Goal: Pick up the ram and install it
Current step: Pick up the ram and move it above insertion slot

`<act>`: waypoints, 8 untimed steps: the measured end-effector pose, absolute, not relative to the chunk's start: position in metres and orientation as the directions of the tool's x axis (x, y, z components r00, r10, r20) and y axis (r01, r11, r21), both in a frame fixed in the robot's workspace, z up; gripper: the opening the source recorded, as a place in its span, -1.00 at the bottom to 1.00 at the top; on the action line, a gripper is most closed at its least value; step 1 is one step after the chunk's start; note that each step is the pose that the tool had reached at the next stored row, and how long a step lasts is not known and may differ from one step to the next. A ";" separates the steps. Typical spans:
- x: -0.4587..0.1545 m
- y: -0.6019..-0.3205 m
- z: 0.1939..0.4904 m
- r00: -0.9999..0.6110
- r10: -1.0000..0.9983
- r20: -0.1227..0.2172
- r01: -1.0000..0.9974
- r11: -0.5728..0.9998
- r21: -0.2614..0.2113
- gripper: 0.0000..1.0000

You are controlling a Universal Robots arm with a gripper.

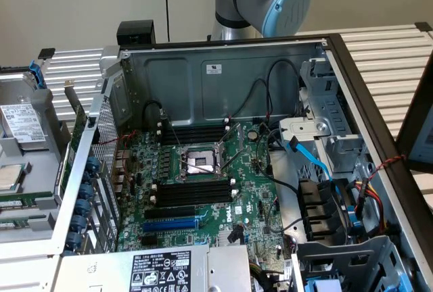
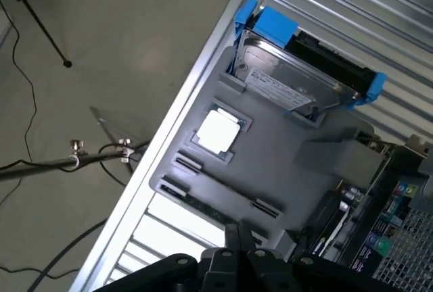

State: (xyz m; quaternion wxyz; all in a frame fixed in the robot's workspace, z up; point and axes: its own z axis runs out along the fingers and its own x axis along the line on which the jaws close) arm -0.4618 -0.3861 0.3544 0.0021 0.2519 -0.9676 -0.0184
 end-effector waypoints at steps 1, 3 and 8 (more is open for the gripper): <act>-0.462 -0.386 0.354 -0.864 -0.503 -0.005 -0.503 0.863 0.037 -0.80; -0.462 -0.386 0.354 -0.845 -0.534 -0.006 -0.534 0.845 0.037 -0.80; -0.462 -0.386 0.354 -0.793 -0.609 -0.006 -0.609 0.792 0.037 -0.80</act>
